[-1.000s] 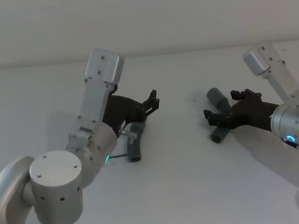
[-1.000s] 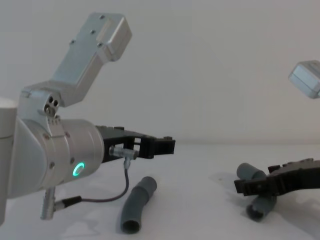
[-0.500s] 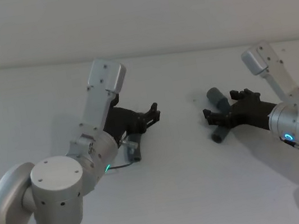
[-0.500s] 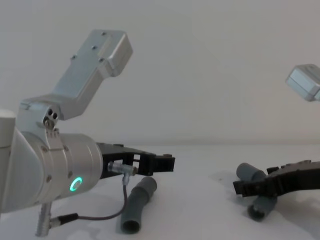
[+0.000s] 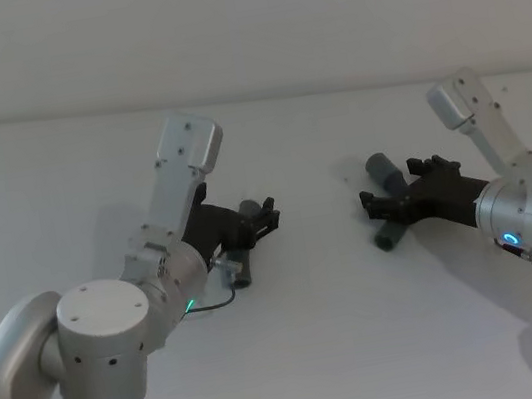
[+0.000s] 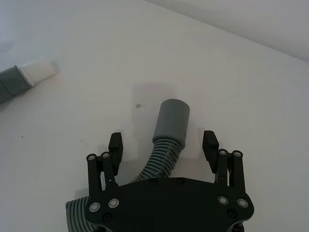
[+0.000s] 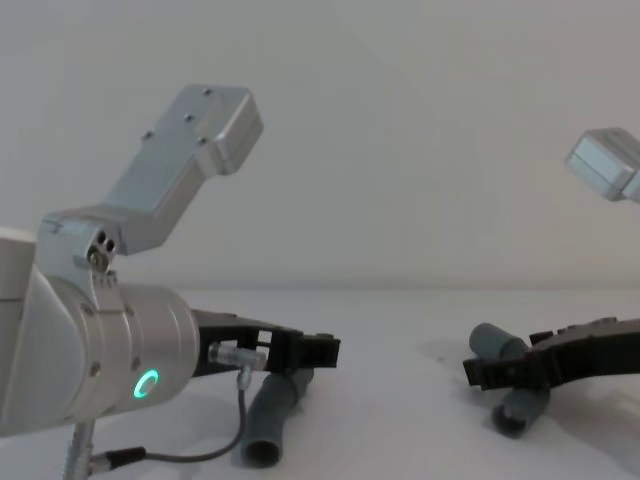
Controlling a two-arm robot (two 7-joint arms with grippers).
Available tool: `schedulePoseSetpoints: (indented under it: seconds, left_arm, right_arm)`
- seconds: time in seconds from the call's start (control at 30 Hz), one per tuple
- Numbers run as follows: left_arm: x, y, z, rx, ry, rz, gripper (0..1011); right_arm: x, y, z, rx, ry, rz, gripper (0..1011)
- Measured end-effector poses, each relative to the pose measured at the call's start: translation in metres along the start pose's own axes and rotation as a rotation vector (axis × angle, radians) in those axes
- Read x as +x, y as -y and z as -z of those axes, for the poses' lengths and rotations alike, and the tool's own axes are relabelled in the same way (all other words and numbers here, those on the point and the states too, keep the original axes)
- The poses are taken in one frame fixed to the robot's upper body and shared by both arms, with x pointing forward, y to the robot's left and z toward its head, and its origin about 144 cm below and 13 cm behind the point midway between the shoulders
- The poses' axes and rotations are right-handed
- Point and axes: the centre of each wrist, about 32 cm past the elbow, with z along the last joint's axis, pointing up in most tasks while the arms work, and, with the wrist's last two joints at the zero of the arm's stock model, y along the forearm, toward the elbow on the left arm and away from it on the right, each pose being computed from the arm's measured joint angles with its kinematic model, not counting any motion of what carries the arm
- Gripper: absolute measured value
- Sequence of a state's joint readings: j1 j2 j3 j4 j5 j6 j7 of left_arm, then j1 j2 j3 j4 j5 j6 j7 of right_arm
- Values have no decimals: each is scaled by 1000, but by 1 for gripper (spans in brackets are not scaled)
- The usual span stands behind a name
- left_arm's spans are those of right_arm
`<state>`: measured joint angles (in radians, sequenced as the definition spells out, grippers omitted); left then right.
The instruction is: Use both hands to pick up one end of the pipe from the table, align the ends, and insert them.
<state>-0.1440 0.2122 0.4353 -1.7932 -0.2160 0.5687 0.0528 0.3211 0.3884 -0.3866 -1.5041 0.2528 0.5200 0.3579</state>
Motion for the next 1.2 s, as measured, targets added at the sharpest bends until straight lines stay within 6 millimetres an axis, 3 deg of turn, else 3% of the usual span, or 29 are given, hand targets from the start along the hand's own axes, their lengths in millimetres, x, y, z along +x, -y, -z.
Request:
schedulePoseSetpoints:
  seconds: [1.2]
  left_arm:
    - [11,16,3,92,-62,7,1001]
  right_arm:
    - [9,-13,-2,-12,-30,-10,1002]
